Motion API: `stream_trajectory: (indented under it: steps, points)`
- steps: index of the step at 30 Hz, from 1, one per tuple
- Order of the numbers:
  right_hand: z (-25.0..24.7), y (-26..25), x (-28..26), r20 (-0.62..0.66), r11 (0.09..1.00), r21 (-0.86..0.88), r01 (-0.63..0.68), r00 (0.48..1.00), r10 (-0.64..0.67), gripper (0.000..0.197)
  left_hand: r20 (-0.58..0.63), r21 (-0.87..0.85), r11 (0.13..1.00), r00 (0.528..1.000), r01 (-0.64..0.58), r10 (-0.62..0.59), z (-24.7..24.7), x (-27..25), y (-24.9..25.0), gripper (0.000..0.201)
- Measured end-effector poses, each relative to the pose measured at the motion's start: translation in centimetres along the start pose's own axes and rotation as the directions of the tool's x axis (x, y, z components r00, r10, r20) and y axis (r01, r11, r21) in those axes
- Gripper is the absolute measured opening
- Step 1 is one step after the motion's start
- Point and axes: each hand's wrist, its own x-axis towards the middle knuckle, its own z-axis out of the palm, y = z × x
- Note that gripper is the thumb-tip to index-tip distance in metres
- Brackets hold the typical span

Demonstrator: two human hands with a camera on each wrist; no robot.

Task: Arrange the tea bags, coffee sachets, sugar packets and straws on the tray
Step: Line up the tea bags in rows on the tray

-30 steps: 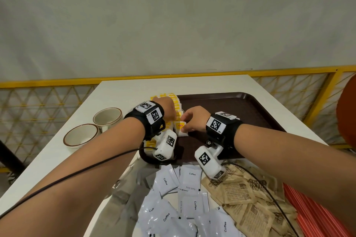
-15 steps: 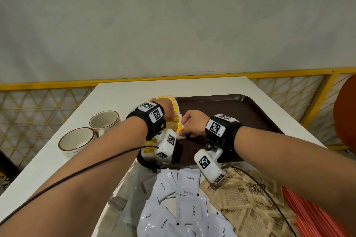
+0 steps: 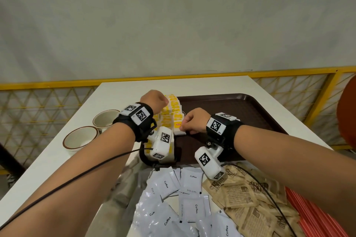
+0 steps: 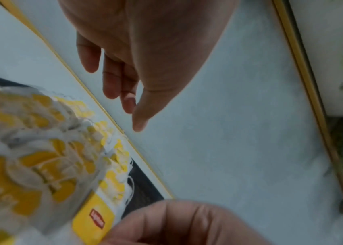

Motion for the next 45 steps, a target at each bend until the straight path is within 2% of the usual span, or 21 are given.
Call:
stream_trajectory:
  steps: [2, 4, 6, 11, 15, 18, 20, 22, 24, 26, 28, 30, 32, 34, 40, 45]
  points:
    - [-0.1, 0.1, -0.4, -0.004, 0.999, 0.032, 0.004, 1.0, -0.004, 0.005, -0.02, -0.149, 0.988, 0.999, 0.026, -0.029, -0.7, -1.1, -0.8, 0.022]
    - [0.0, 0.3, -0.2, -0.056, 0.998, 0.058, 0.002, 0.998, 0.001, 0.015, -0.004, -0.254, 0.965, 0.997, 0.07, -0.074, -1.0, -2.2, -1.4, 0.03]
    - [0.2, 0.0, 0.1, -0.076, 1.0, 0.02, 0.0, 0.997, 0.002, 0.029, 0.029, -0.273, 0.955, 0.994, 0.113, -0.11, -1.0, -3.0, -1.9, 0.036]
    - [0.7, -1.3, 0.2, -0.014, 0.998, -0.062, -0.031, 0.999, 0.031, 0.052, 0.161, -0.144, 0.974, 0.975, 0.176, -0.152, 0.2, -4.3, -3.3, 0.044]
    - [0.9, -1.5, 0.3, -0.024, 0.991, -0.129, -0.044, 0.999, 0.042, 0.052, 0.076, 0.038, 0.997, 0.994, 0.071, -0.074, 1.4, -3.4, -3.2, 0.031]
    - [0.8, -1.0, 0.3, -0.039, 0.991, -0.125, -0.04, 0.999, 0.035, 0.052, 0.025, 0.158, 0.985, 0.997, 0.064, -0.069, 1.8, -2.1, -1.9, 0.022]
    - [0.7, -0.6, 0.3, -0.023, 0.991, -0.133, -0.016, 1.0, 0.013, 0.042, 0.031, 0.246, 0.966, 0.996, 0.072, -0.082, 2.0, -1.1, -0.9, 0.022]
    - [0.8, -0.5, 0.1, -0.037, 0.98, -0.198, -0.007, 0.999, 0.0, 0.016, 0.027, 0.357, 0.931, 0.995, 0.078, -0.093, 2.4, -0.2, -0.2, 0.023]
    - [0.7, -0.3, 0.2, -0.029, 0.962, -0.272, 0.011, 0.999, -0.019, 0.028, 0.039, 0.447, 0.892, 0.994, 0.076, -0.104, 2.7, 0.8, 0.3, 0.025]
    - [0.5, -0.6, 0.4, -0.014, 0.95, -0.309, 0.039, 0.999, -0.045, 0.024, 0.07, 0.505, 0.861, 0.991, 0.063, -0.114, 3.0, 1.8, 0.6, 0.025]
    - [0.2, -0.7, 0.7, 0.003, 0.944, -0.326, 0.044, 0.999, -0.045, 0.036, 0.109, 0.552, 0.833, 0.99, 0.018, -0.094, 3.2, 2.5, 0.8, 0.023]
    - [-0.1, -0.7, 0.8, 0.013, 0.943, -0.329, 0.044, 0.999, -0.042, 0.019, 0.127, 0.591, 0.806, 0.989, -0.016, -0.073, 3.2, 2.9, 1.2, 0.018]
    - [-0.2, -0.7, 0.7, 0.03, 0.933, -0.354, 0.064, 0.998, -0.057, 0.048, 0.123, 0.608, 0.793, 0.991, -0.036, -0.05, 3.2, 3.2, 1.3, 0.017]
    - [-0.1, -0.8, 0.6, 0.023, 0.929, -0.364, 0.065, 0.998, -0.061, 0.062, 0.121, 0.602, 0.797, 0.992, -0.045, -0.035, 3.2, 3.4, 1.4, 0.021]
    - [0.1, -0.7, 0.8, 0.013, 0.934, -0.352, 0.067, 0.998, -0.067, 0.063, 0.129, 0.547, 0.837, 0.991, -0.033, -0.045, 3.4, 4.3, 1.5, 0.02]
    - [-0.1, -0.4, 1.1, 0.012, 0.949, -0.304, 0.078, 0.997, -0.078, 0.06, 0.13, 0.419, 0.907, 0.987, 0.035, -0.098, 2.8, 4.9, 0.4, 0.019]
